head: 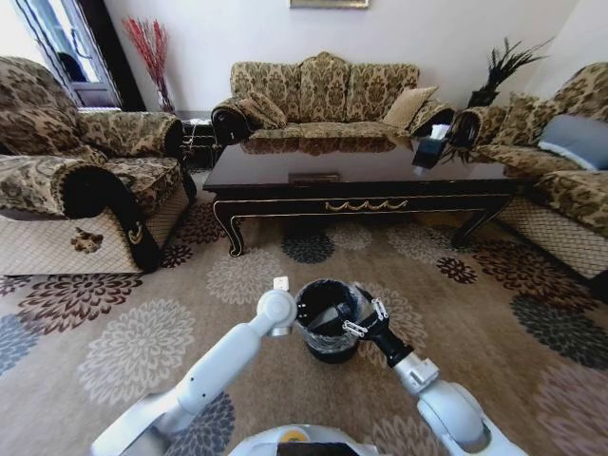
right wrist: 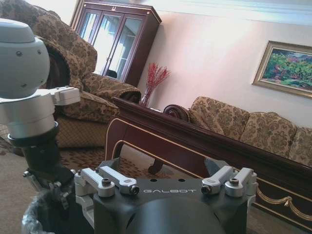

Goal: Move to the front of the table and pick up the trash from the floor, then place it into the trash bin.

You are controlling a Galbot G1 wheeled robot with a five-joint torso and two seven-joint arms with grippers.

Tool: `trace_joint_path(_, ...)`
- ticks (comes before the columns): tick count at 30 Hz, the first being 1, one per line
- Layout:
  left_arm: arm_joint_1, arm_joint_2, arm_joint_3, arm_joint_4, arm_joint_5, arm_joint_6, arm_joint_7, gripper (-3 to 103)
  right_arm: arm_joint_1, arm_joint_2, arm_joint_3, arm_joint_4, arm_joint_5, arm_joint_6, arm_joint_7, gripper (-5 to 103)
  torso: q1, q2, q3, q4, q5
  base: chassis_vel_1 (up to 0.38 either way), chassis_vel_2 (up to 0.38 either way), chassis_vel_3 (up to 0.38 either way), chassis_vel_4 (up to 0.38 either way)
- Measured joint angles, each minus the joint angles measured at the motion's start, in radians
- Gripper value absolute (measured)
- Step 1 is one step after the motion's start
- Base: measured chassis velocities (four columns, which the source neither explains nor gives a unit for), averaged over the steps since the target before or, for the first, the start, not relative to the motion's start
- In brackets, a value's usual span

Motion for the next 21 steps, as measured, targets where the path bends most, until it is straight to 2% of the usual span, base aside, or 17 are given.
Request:
trace_joint_path(2, 0.015, 0.017, -0.032, -0.001, 0.001, 0.004, 0.0, 0, -0.006, 0.003, 0.004, 0.001, 0.001, 0.0, 0.0, 99, 0.0, 0.0, 0.0, 0.0001, 0.0001, 0.0, 0.0, 0.0, 0.0)
trace_joint_path(11, 0.107, 0.063, -0.17, 0.035, 0.049, 0.012, 0.028, 0, -0.011, 0.009, -0.005, -0.012, -0.001, 0.0, 0.001, 100, 0.0, 0.0, 0.0, 0.0002, 0.0, 0.0, 0.0, 0.0, 0.0)
trace_joint_path(21, 0.155, 0.083, -0.199, 0.04, 0.081, 0.011, 0.056, 0, -0.011, 0.006, -0.016, -0.027, -0.009, 0.001, 0.002, 100, 0.0, 0.0, 0.0, 0.0, 0.0002, 0.0, 0.0, 0.0, 0.0)
